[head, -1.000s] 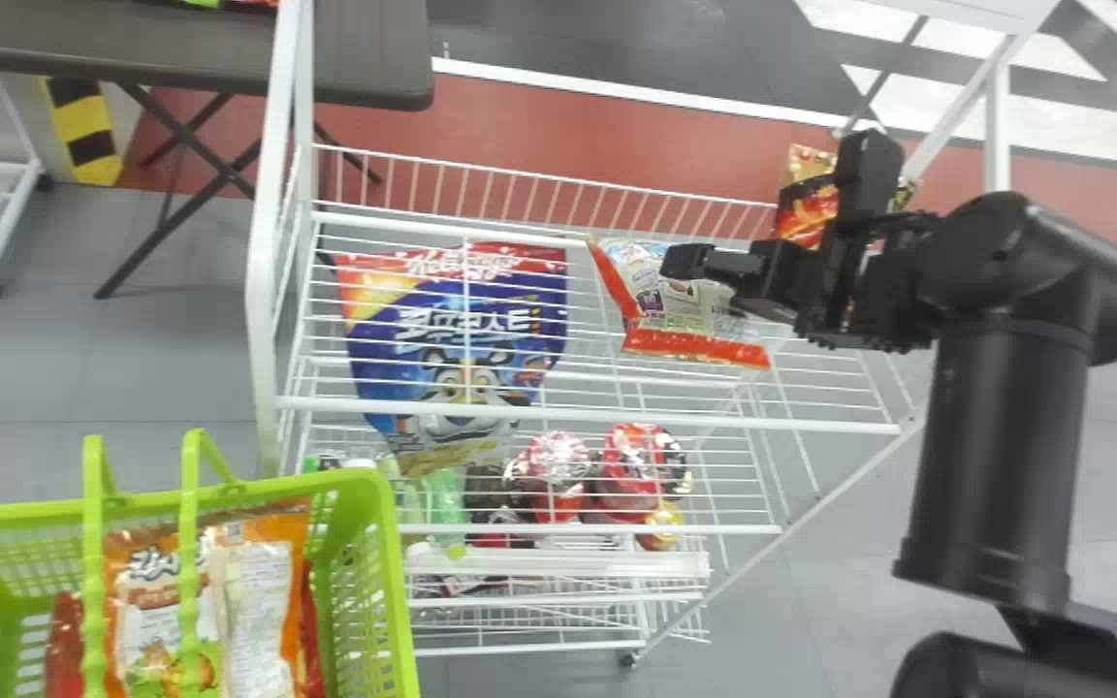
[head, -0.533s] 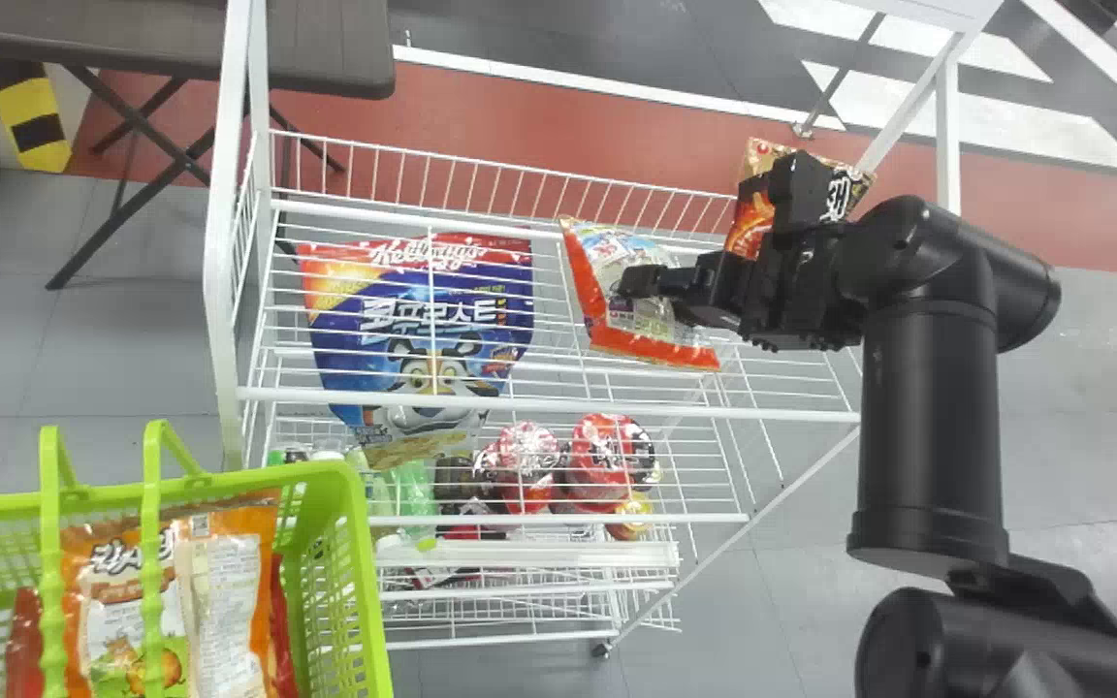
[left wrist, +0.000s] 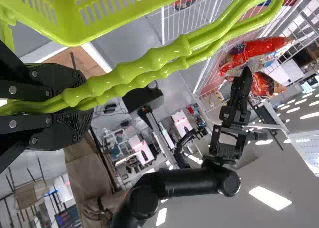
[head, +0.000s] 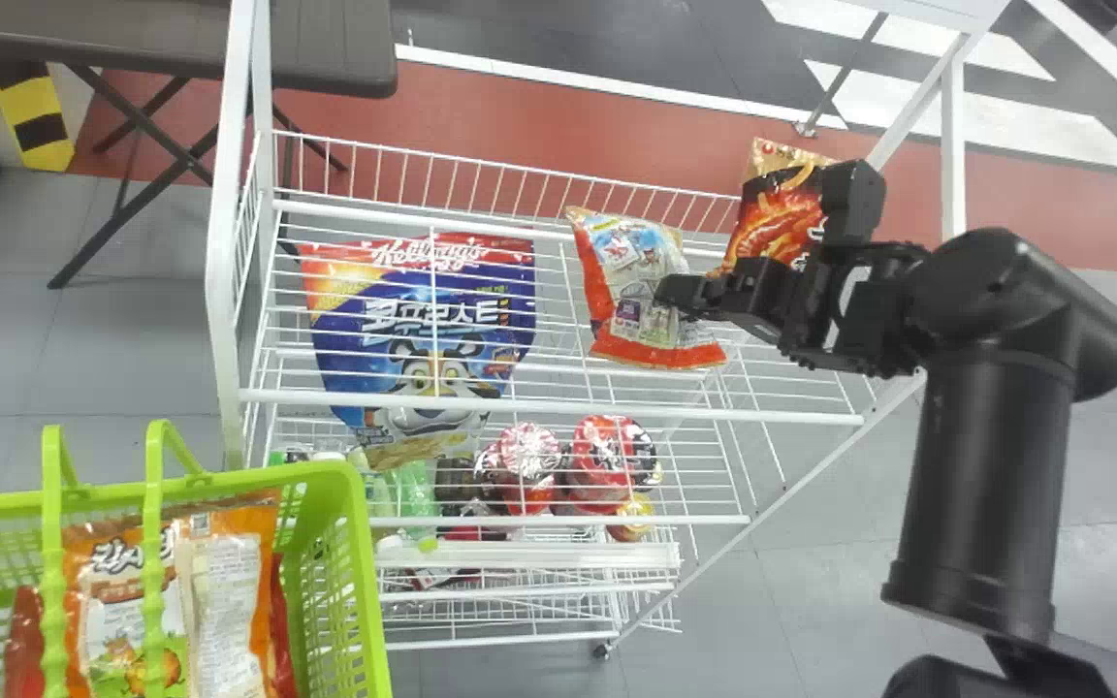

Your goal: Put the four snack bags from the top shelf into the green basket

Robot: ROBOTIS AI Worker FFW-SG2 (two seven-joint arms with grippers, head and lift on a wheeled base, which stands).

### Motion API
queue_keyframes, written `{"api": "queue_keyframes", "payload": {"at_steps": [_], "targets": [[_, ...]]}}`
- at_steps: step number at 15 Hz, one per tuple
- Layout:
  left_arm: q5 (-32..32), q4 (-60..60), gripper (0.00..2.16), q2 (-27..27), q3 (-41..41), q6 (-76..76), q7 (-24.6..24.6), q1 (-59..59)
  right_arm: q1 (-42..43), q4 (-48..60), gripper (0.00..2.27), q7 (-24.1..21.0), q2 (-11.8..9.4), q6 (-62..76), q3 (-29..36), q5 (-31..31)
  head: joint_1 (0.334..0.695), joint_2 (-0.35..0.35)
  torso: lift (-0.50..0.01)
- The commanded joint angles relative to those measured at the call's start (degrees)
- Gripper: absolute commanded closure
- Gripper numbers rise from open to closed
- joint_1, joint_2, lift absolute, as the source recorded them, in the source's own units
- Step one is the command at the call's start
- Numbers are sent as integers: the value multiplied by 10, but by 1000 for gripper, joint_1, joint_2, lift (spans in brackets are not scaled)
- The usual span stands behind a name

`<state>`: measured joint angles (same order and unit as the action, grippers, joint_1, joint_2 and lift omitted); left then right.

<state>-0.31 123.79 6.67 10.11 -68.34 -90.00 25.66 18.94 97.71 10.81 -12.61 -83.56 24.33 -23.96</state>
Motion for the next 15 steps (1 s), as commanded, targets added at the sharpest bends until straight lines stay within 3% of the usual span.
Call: {"api": "queue_keyframes", "payload": {"at_steps": [1,4,7,10,15], "targets": [[0,0,2145,0,0,0,-6,-1,-45,107,2260,-2,0,-55,6,-35,695,-349,0],[0,-1,2145,0,0,0,-6,-2,-117,281,2260,-16,8,-65,7,-98,695,-337,0],[1,-1,2145,0,2,0,-6,-3,-182,434,2260,-42,34,-65,8,-181,695,-298,0],[1,0,2145,0,4,0,-6,-3,-243,489,2260,-47,61,-65,-15,-208,695,-215,0],[0,-9,2145,-6,14,11,-6,-26,-322,500,2260,-32,61,-65,-108,-203,695,-92,0]]}}
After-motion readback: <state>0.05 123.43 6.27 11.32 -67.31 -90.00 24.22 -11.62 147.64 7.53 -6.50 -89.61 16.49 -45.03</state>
